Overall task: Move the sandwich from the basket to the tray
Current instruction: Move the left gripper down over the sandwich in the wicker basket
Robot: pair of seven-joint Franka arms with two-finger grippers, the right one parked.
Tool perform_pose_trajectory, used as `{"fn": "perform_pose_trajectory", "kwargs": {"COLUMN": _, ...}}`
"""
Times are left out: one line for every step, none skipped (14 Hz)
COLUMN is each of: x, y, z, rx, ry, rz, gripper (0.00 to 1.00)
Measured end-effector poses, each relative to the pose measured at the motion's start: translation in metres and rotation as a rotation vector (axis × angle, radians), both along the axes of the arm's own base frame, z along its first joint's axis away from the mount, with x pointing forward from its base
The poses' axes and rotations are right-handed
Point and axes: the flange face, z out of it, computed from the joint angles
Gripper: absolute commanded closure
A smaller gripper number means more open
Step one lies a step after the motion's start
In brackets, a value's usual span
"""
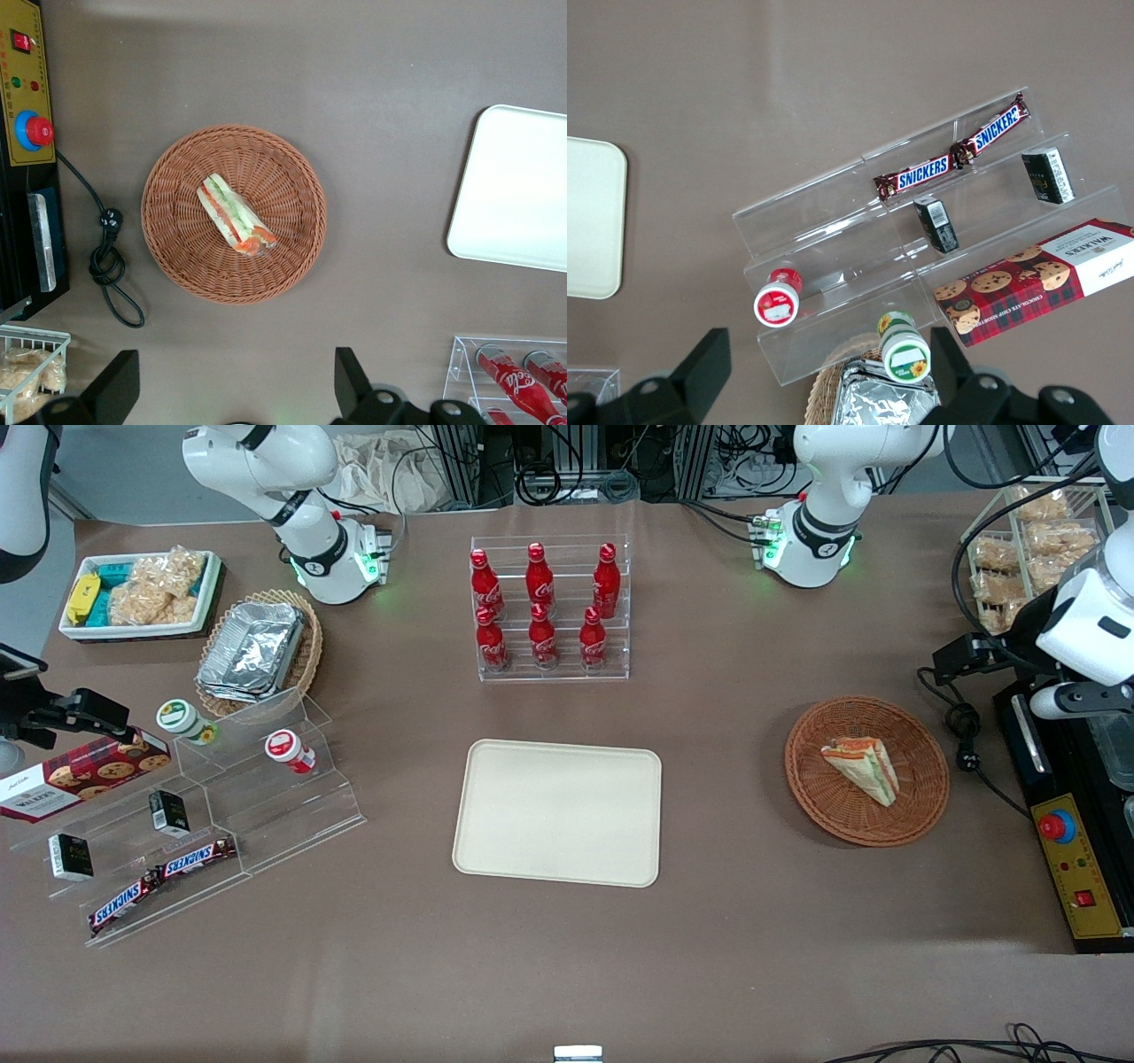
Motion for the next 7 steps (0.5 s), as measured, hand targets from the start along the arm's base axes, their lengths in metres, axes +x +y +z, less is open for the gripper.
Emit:
{"fn": "perform_pose_trajectory", "kwargs": {"x": 0.000, "y": 0.000, "z": 0.001, "rx": 0.000, "ry": 0.000, "rz": -0.001, "gripper": 0.01}}
{"fn": "perform_pose_trajectory", "kwargs": {"x": 0.000, "y": 0.000, "z": 0.002, "rx": 0.000, "ry": -0.001, "rz": -0.001, "gripper": 0.01}}
{"fn": "perform_pose_trajectory", "kwargs": {"x": 0.000, "y": 0.000, "z": 0.003, "rx": -0.001, "ry": -0.003, "rz": 0.003, "gripper": 0.01}}
{"fn": "perform_pose_trajectory", "kwargs": {"x": 0.000, "y": 0.001, "z": 0.003, "rx": -0.001, "ry": -0.001, "rz": 0.020, "gripper": 0.01}}
{"fn": "perform_pose_trajectory", "kwargs": {"x": -0.001, "y": 0.003, "z": 0.002, "rx": 0.001, "ry": 0.007, "rz": 0.059, "gripper": 0.01}}
{"fn": "perform_pose_trajectory", "kwargs": {"x": -0.001, "y": 0.004, "z": -0.003, "rx": 0.005, "ry": 0.024, "rz": 0.120, "gripper": 0.01}}
{"fn": "perform_pose_trajectory", "kwargs": {"x": -0.001, "y": 0.005, "z": -0.011, "rx": 0.011, "ry": 0.044, "rz": 0.184, "gripper": 0.01}}
